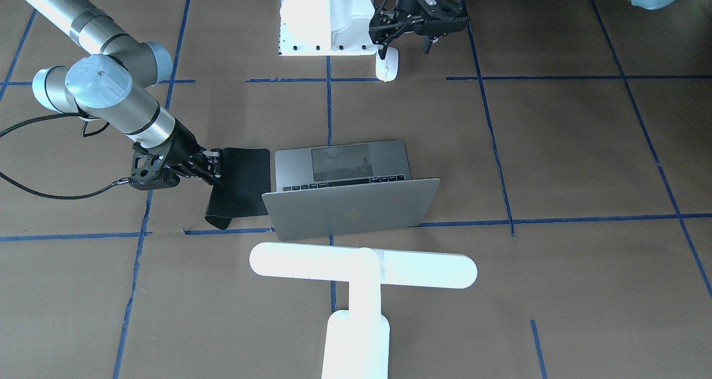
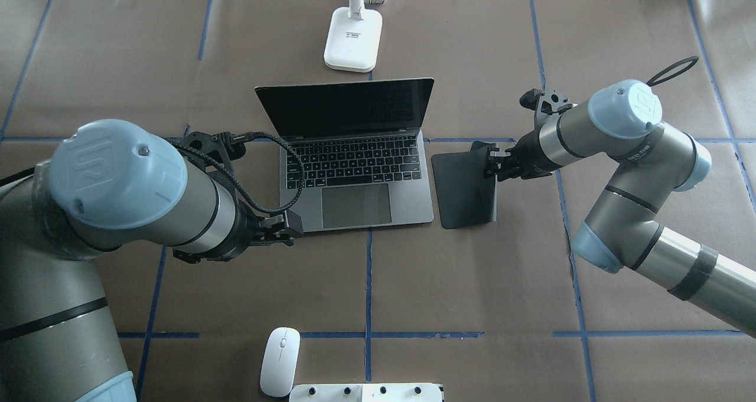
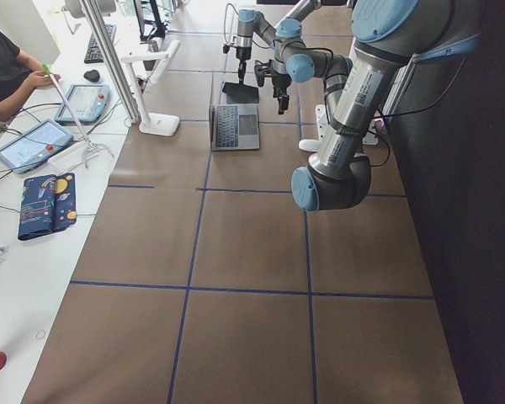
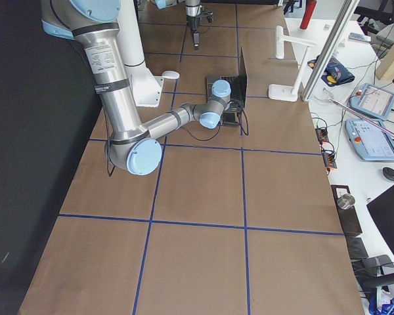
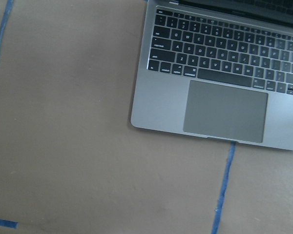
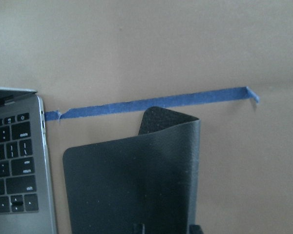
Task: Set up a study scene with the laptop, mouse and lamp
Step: 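Place the mouse pad beside the laptop with the right gripper, then raise the right gripper away while the left gripper reaches for the white mouse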
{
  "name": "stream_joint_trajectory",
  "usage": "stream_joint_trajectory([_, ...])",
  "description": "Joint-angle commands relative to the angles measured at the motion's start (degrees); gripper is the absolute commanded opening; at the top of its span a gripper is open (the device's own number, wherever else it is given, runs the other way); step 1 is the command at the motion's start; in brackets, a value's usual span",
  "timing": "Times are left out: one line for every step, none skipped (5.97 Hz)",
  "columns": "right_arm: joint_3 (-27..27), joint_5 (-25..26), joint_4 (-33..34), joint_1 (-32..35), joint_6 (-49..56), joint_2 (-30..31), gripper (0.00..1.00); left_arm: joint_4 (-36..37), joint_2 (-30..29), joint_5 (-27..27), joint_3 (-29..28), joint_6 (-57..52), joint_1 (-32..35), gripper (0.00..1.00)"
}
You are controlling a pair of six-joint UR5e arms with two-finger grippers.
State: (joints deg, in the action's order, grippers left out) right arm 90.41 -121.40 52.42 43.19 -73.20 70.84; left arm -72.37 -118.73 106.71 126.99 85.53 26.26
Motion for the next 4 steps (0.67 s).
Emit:
stream_joint_trajectory([1.2, -5.2, 1.7, 5.5, 0.1, 0.3, 1.00, -3.6, 4.6, -0.4, -0.2, -0.2, -5.2, 1.00])
stream_joint_trajectory([3.4, -5.5, 6.1, 7.9, 0.9, 0.6, 1.00, -4.9, 5.7, -0.6, -0.1, -0.3, -6.6, 1.00])
stream_joint_trajectory([6.1, -5.9, 11.4, 9.8, 2.8, 0.7, 1.00, -4.9, 6.0, -0.9, -0.6, -1.8, -10.3, 1.00])
stream_joint_trajectory([9.8, -6.7, 19.1, 12.2, 8.2, 0.7, 1.00, -4.9, 6.1, -2.9, -0.9, -1.9, -12.4, 1.00])
